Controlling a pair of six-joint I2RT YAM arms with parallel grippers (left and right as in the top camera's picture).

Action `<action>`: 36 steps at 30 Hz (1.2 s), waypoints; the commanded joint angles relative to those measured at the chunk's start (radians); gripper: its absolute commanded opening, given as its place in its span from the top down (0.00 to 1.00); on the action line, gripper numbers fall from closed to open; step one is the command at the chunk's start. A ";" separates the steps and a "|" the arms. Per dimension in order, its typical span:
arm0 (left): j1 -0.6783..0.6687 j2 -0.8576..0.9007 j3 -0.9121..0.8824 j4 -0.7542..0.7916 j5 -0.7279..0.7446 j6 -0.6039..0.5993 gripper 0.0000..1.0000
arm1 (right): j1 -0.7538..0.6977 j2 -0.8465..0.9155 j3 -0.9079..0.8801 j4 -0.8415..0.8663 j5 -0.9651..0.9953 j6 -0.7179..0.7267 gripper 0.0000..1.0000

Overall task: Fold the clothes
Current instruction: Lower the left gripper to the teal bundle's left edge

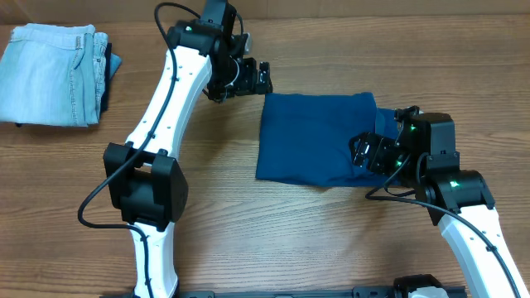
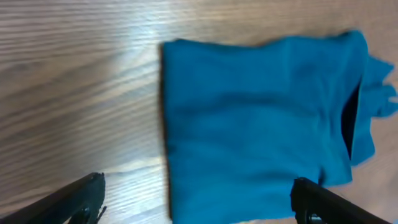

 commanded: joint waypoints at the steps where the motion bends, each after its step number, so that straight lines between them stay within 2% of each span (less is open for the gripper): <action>1: -0.074 0.002 0.013 0.005 -0.039 0.069 0.00 | -0.002 -0.013 0.018 0.002 -0.004 0.015 0.07; 6: -0.115 0.002 0.013 0.021 -0.166 0.005 0.00 | -0.002 -0.013 0.018 -0.011 -0.004 0.028 0.06; 10: -0.106 0.002 0.013 0.051 -0.155 -0.043 0.00 | -0.002 -0.013 0.018 -0.018 -0.004 0.028 0.06; 11: -0.101 0.002 0.013 0.058 -0.146 -0.048 0.00 | -0.002 -0.013 0.018 -0.017 -0.003 0.031 0.03; 13: -0.090 0.004 0.013 0.068 -0.108 -0.048 0.00 | -0.008 -0.011 0.018 -0.017 -0.003 0.056 0.00; 21: -0.084 0.030 0.006 0.033 -0.109 -0.019 0.00 | -0.107 0.046 0.017 -0.024 -0.073 0.079 0.00; 23: -0.080 0.043 -0.003 0.035 -0.096 -0.050 0.00 | -0.128 0.059 0.017 -0.028 -0.082 0.079 0.00; 27: -0.062 0.097 -0.026 0.084 0.049 -0.117 0.01 | -0.142 0.064 0.017 -0.036 -0.091 0.071 0.00; 31: -0.041 0.133 -0.054 0.116 0.068 -0.204 0.00 | -0.142 0.064 0.017 -0.051 -0.091 0.071 0.00; 36: -0.003 0.138 -0.097 0.149 0.125 -0.204 0.00 | -0.142 0.064 0.017 -0.064 -0.091 0.047 0.00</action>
